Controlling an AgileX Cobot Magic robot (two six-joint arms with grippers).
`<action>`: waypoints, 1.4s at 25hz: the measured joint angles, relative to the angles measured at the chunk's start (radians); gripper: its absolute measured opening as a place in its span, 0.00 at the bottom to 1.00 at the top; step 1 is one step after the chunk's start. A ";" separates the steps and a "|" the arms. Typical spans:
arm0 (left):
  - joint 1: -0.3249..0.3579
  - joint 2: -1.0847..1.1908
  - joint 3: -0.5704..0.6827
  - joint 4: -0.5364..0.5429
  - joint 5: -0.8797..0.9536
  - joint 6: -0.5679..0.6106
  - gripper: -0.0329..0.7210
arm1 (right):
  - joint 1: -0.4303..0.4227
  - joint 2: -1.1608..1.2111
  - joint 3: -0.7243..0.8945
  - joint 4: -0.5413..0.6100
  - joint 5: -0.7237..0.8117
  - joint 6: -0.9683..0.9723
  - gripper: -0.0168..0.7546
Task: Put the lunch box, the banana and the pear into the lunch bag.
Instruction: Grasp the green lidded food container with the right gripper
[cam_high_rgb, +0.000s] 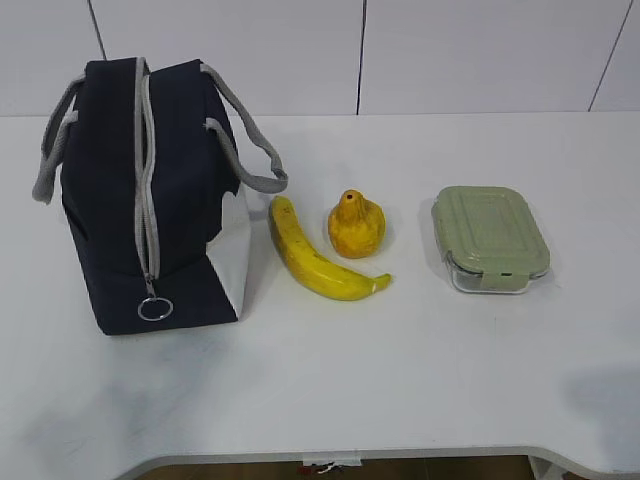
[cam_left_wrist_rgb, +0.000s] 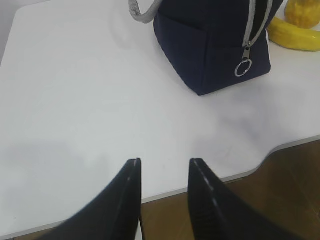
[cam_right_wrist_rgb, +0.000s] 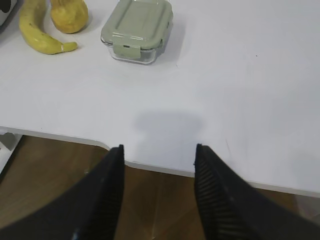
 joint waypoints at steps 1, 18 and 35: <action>0.000 0.000 0.000 0.000 0.000 0.000 0.37 | 0.000 0.000 0.000 0.006 0.000 0.000 0.51; 0.000 0.000 0.000 0.000 0.000 0.000 0.37 | 0.000 0.287 -0.099 0.020 -0.002 0.007 0.51; 0.000 0.000 0.000 0.000 0.000 0.000 0.37 | 0.000 0.685 -0.100 0.065 -0.195 0.138 0.51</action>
